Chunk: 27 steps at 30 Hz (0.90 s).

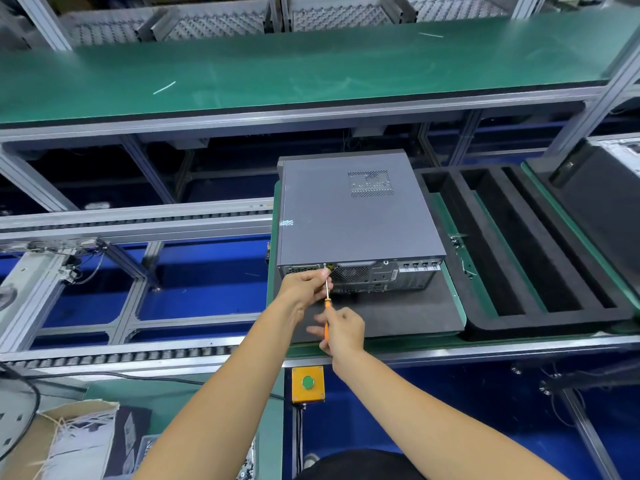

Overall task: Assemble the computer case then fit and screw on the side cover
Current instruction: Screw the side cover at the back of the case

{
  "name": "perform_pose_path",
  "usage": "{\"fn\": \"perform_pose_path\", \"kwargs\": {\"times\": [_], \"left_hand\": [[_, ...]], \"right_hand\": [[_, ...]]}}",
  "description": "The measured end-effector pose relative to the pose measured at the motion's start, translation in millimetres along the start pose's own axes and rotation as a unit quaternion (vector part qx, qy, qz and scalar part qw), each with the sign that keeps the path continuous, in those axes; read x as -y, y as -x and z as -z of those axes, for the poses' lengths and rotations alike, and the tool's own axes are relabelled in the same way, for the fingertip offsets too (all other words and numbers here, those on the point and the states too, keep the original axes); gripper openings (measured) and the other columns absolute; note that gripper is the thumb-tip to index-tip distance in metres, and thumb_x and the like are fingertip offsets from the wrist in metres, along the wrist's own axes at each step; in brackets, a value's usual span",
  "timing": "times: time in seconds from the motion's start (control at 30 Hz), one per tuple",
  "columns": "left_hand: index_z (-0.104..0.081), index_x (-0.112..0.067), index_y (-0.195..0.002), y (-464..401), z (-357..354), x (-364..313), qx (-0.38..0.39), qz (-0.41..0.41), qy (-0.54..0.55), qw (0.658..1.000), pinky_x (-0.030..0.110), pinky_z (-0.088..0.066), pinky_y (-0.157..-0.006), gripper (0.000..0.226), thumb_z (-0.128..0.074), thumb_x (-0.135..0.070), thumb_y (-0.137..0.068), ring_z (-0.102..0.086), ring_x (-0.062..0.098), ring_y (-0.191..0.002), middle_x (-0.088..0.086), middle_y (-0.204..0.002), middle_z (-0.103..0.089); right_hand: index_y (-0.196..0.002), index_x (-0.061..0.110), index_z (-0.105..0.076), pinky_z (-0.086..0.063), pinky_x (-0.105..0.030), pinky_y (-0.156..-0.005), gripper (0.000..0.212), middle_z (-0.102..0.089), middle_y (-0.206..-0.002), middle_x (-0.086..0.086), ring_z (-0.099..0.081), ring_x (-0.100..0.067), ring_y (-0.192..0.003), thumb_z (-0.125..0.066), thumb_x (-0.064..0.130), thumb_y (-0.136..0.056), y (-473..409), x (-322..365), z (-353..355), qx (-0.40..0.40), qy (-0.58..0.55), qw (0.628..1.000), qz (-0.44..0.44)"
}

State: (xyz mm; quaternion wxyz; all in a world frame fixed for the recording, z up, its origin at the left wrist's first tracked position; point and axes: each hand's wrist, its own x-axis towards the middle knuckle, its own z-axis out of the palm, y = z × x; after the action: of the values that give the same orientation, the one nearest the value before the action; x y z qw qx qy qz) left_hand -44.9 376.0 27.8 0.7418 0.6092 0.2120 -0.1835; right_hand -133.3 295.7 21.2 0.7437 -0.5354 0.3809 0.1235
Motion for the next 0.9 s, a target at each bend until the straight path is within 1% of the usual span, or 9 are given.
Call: {"fn": "perform_pose_path", "kwargs": {"times": [0.13, 0.27, 0.33, 0.43, 0.57, 0.67, 0.73, 0.8, 0.9], "left_hand": [[-0.075, -0.004, -0.109, 0, 4, 3, 0.007, 0.003, 0.005, 1.0, 0.02, -0.059, -0.071, 0.018, -0.069, -0.013, -0.094, -0.074, 0.013, -0.084, 0.009, -0.096, -0.077], [-0.075, -0.002, -0.108, 0, 3, 1, 0.004, -0.003, 0.01, 1.0, 0.022, -0.06, -0.07, 0.017, -0.069, -0.01, -0.094, -0.074, 0.015, -0.08, 0.009, -0.09, -0.076], [-0.074, -0.002, -0.108, 1, 2, 1, 0.006, -0.001, 0.017, 1.0, 0.021, -0.06, -0.069, 0.016, -0.068, -0.009, -0.095, -0.074, 0.015, -0.078, 0.008, -0.088, -0.076], [-0.074, -0.003, -0.108, 1, 2, 1, 0.016, 0.006, 0.024, 1.0, 0.02, -0.059, -0.069, 0.016, -0.068, -0.01, -0.095, -0.074, 0.014, -0.079, 0.008, -0.089, -0.076], [-0.075, -0.004, -0.106, -1, 3, 2, 0.008, -0.002, 0.019, 1.0, 0.021, -0.059, -0.069, 0.015, -0.07, -0.012, -0.094, -0.075, 0.013, -0.078, 0.006, -0.085, -0.077], [-0.075, -0.002, -0.104, -2, 1, 3, -0.002, -0.011, 0.017, 1.0, 0.022, -0.059, -0.068, 0.014, -0.071, -0.011, -0.093, -0.075, 0.015, -0.076, 0.005, -0.08, -0.077], [-0.074, -0.002, -0.104, -3, -1, 5, -0.005, -0.014, 0.024, 1.0, 0.022, -0.059, -0.068, 0.014, -0.071, -0.01, -0.093, -0.074, 0.014, -0.074, 0.005, -0.078, -0.076], [-0.075, -0.005, -0.103, -3, 1, 8, -0.007, -0.013, 0.035, 0.999, 0.022, -0.059, -0.069, 0.012, -0.071, -0.011, -0.093, -0.074, 0.014, -0.076, 0.005, -0.08, -0.077], [-0.077, -0.01, -0.1, -3, 4, 10, -0.009, -0.004, 0.042, 0.999, 0.02, -0.058, -0.067, 0.01, -0.073, -0.014, -0.092, -0.076, 0.014, -0.081, 0.006, -0.087, -0.078]], "right_hand": [[-0.096, 0.002, -0.069, -0.03, -0.021, -0.036, 0.032, -0.079, -0.085, -0.007, -0.062, -0.021, -0.044, -0.043, 0.021, -0.101, -2, 5, -1, 0.028, 0.005, 0.999, -0.044], [-0.097, 0.004, -0.057, -0.027, -0.02, -0.038, 0.013, -0.057, -0.065, -0.008, -0.04, -0.014, -0.038, -0.058, 0.015, -0.091, -5, 1, -2, 0.005, 0.075, 0.997, -0.001], [-0.091, 0.005, -0.057, -0.029, -0.02, -0.036, 0.009, -0.059, -0.057, -0.008, -0.048, -0.015, -0.037, -0.064, 0.01, -0.087, -4, -2, 0, -0.012, 0.073, 0.997, 0.021], [-0.091, 0.005, -0.065, -0.032, -0.021, -0.037, 0.017, -0.078, -0.078, -0.005, -0.067, -0.02, -0.048, -0.057, 0.018, -0.097, -4, 1, -1, 0.0, 0.016, 1.0, -0.006], [-0.099, 0.007, -0.071, -0.03, -0.021, -0.038, 0.031, -0.076, -0.084, -0.006, -0.049, -0.017, -0.037, -0.047, 0.027, -0.101, -3, 5, -2, 0.013, 0.031, 0.999, -0.035], [-0.098, 0.004, -0.054, -0.027, -0.02, -0.038, 0.012, -0.056, -0.065, -0.01, -0.038, -0.013, -0.035, -0.059, 0.013, -0.092, -4, 0, 1, -0.007, 0.054, 0.998, -0.004], [-0.095, 0.004, -0.054, -0.029, -0.021, -0.037, 0.01, -0.059, -0.06, -0.01, -0.047, -0.014, -0.035, -0.063, 0.008, -0.09, -3, 0, 4, -0.016, 0.041, 0.999, 0.015], [-0.095, 0.004, -0.061, -0.032, -0.021, -0.037, 0.007, -0.075, -0.073, -0.009, -0.064, -0.018, -0.045, -0.059, 0.011, -0.095, -1, 5, 2, 0.005, -0.009, 1.0, -0.003], [-0.094, 0.004, -0.064, -0.033, -0.018, -0.037, 0.027, -0.079, -0.081, -0.008, -0.063, -0.021, -0.042, -0.046, 0.022, -0.101, 0, 9, -1, 0.039, -0.013, 0.997, -0.063]]}}
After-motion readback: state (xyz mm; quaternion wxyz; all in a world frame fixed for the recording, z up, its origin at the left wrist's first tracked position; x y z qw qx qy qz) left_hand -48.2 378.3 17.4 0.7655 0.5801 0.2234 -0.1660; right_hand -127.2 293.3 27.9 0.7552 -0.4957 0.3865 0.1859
